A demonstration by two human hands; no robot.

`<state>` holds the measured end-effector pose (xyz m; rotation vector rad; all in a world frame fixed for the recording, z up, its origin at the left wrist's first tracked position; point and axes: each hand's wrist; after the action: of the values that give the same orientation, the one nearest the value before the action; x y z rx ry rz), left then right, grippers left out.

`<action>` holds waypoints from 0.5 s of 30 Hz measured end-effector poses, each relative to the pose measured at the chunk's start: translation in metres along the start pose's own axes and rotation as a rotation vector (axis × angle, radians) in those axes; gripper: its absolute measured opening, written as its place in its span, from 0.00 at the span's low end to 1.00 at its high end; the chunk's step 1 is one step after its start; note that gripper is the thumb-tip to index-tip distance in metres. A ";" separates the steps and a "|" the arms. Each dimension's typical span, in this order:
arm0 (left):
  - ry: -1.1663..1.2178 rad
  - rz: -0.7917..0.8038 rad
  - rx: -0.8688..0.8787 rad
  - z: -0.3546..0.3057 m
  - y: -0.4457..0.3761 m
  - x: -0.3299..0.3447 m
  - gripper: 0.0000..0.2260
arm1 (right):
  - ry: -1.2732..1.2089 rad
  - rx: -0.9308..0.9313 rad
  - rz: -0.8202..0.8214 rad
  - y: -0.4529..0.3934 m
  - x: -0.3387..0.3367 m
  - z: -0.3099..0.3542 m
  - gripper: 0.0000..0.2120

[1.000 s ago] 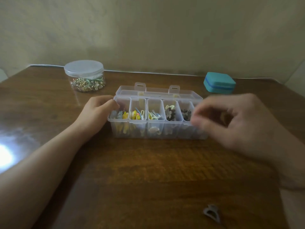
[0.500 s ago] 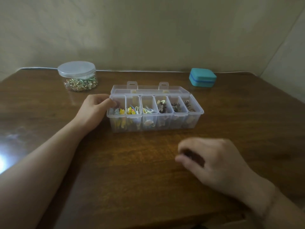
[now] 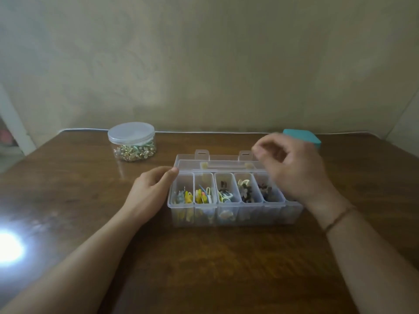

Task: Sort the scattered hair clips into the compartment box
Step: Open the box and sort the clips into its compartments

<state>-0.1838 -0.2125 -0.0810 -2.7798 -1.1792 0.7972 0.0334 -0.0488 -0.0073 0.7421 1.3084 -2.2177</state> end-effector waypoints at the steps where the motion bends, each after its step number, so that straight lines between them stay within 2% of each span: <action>1: -0.007 -0.004 0.003 0.001 -0.001 0.001 0.14 | 0.024 -0.018 -0.009 0.000 -0.003 0.000 0.05; 5: -0.020 -0.018 0.005 0.001 -0.001 0.002 0.12 | 0.276 -0.126 0.338 0.012 0.019 0.029 0.08; 8: -0.025 -0.022 0.020 0.001 -0.001 0.003 0.12 | 0.329 -0.092 0.362 0.007 0.030 0.040 0.09; 13: -0.023 -0.015 -0.010 -0.001 -0.002 0.003 0.22 | 0.591 -0.100 0.441 -0.011 0.040 0.046 0.07; 15: -0.023 -0.011 -0.007 0.000 -0.002 0.003 0.22 | 0.633 -0.108 0.473 -0.015 0.043 0.049 0.06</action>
<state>-0.1833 -0.2087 -0.0815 -2.7748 -1.2025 0.8272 -0.0185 -0.0902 -0.0057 1.6054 1.3220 -1.5722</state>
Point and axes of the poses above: each hand's wrist, its own y-axis away from the middle knuckle, its own x-axis out of the palm, z = x × y, and after that the axes turned 1 degree about z, right-handed
